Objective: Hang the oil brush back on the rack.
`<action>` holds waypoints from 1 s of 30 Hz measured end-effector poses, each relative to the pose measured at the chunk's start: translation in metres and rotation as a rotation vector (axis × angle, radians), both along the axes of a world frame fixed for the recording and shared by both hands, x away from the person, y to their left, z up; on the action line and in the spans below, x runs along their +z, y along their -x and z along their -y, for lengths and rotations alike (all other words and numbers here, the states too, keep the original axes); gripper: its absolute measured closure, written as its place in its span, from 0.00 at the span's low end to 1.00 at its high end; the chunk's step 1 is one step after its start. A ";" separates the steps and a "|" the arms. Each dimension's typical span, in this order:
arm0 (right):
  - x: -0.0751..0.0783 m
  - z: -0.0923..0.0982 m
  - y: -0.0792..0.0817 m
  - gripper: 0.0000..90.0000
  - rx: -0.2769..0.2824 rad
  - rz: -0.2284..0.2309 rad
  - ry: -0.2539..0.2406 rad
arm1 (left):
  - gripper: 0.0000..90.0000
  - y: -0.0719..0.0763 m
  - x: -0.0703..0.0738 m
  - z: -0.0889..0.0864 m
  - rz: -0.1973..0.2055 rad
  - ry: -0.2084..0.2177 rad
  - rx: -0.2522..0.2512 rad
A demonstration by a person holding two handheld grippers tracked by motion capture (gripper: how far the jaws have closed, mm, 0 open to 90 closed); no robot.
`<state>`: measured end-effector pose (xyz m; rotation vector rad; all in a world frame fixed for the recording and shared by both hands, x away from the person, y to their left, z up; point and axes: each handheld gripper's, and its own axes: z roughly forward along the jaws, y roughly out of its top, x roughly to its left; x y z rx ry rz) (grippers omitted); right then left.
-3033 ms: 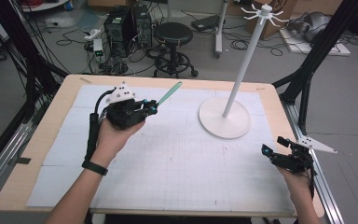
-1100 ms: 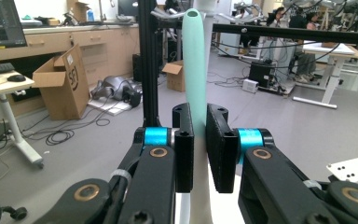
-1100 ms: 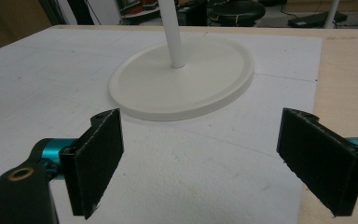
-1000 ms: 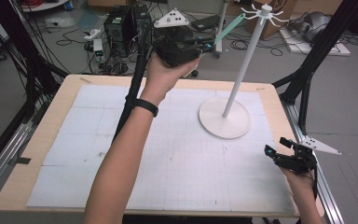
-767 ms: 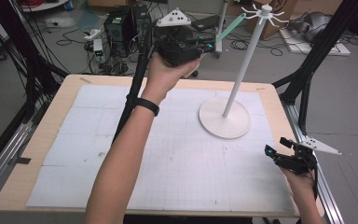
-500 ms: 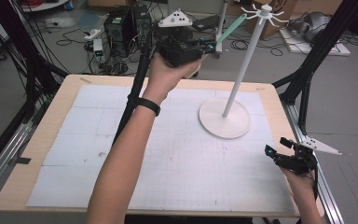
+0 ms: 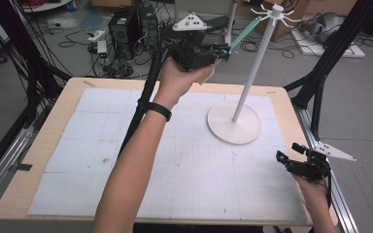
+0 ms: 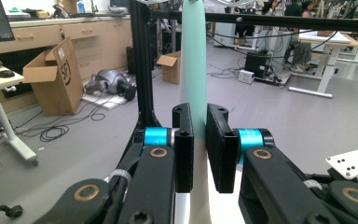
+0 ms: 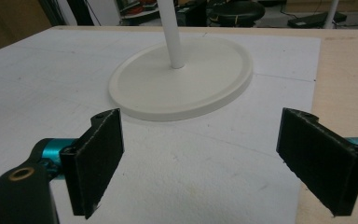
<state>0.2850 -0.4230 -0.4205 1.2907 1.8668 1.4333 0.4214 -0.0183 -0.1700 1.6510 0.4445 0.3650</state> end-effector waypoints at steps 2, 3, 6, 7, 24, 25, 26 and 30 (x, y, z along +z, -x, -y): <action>0.000 0.000 0.000 0.15 0.000 -0.003 0.000 | 0.91 -0.001 0.000 0.001 -0.001 -0.003 0.001; 0.000 0.000 0.000 0.15 0.000 -0.003 -0.001 | 0.91 -0.001 0.000 0.002 -0.002 -0.006 0.003; 0.000 0.000 0.001 0.15 -0.001 -0.004 -0.002 | 0.91 -0.002 -0.002 0.003 -0.006 -0.009 0.000; 0.000 0.000 0.001 0.15 -0.001 -0.005 -0.004 | 0.91 -0.002 -0.002 0.003 -0.010 -0.010 0.000; 0.001 0.002 0.002 0.15 -0.003 -0.002 -0.003 | 0.68 -0.003 -0.011 -0.006 -0.051 -0.051 -0.049; 0.001 0.002 0.002 0.15 -0.004 -0.003 -0.005 | 0.65 -0.003 -0.012 -0.010 -0.056 -0.064 -0.056; 0.001 0.002 0.002 0.15 -0.007 -0.004 -0.008 | 0.61 -0.001 -0.015 -0.015 -0.049 -0.069 -0.052; 0.001 0.002 0.002 0.15 -0.002 0.002 0.002 | 0.49 0.003 -0.026 -0.040 -0.070 -0.064 -0.053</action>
